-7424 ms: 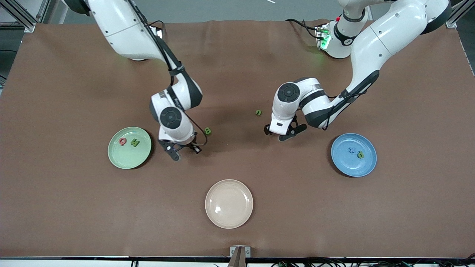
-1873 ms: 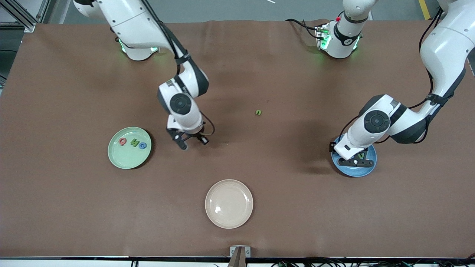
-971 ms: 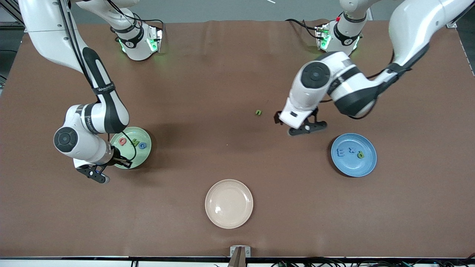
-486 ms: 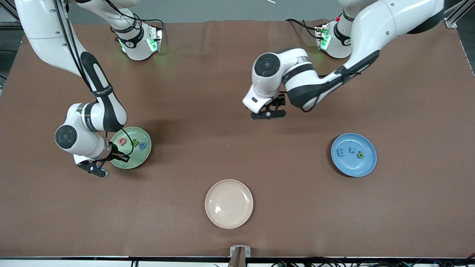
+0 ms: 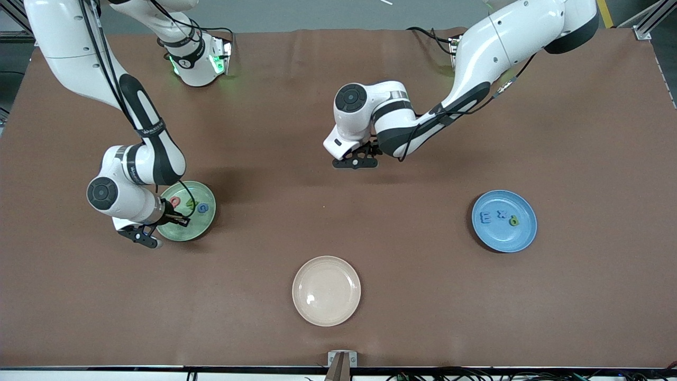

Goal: Sort upper and lower case letters into plates
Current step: 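Place the green B in the green plate with the right gripper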

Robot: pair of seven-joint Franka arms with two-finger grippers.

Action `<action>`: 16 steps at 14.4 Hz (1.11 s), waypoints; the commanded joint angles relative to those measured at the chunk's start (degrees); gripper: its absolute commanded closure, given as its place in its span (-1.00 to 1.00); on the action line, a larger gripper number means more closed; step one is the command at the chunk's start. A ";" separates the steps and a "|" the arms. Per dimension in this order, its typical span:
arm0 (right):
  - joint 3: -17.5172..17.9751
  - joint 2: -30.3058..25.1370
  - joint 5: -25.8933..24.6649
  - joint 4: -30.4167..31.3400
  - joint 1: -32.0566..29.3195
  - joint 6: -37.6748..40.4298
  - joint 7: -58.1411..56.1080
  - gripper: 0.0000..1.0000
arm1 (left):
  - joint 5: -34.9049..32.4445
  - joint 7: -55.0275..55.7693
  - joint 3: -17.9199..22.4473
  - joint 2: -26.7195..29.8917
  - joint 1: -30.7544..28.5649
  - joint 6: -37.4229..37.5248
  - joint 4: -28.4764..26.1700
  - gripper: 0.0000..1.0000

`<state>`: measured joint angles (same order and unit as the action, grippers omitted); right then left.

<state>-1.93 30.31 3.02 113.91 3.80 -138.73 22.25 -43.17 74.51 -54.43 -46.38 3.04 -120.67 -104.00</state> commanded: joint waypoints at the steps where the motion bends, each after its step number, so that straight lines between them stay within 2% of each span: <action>1: 0.88 -1.39 0.32 1.32 -1.07 -0.05 -0.46 -0.99 | -4.00 -0.06 1.07 -0.28 0.12 -2.19 -1.63 -0.99; 5: 0.88 -1.83 -0.20 -2.45 -0.64 1.60 -1.33 -1.00 | -7.18 -0.24 2.92 -0.37 0.12 -4.84 -4.01 -0.99; 11: 0.44 -3.15 -0.65 -16.15 -1.60 21.36 -18.37 -1.00 | -7.98 -0.24 4.33 -0.90 0.12 -6.95 -6.47 -0.98; 16: 0.44 -7.62 -2.84 -20.65 -4.85 33.94 -23.22 -1.00 | -7.98 0.20 4.94 -0.90 -0.49 -8.18 -7.88 -0.98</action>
<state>-2.29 25.60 1.31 93.25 0.63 -108.62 0.86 -49.98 74.28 -49.55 -47.44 2.99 -127.65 -111.15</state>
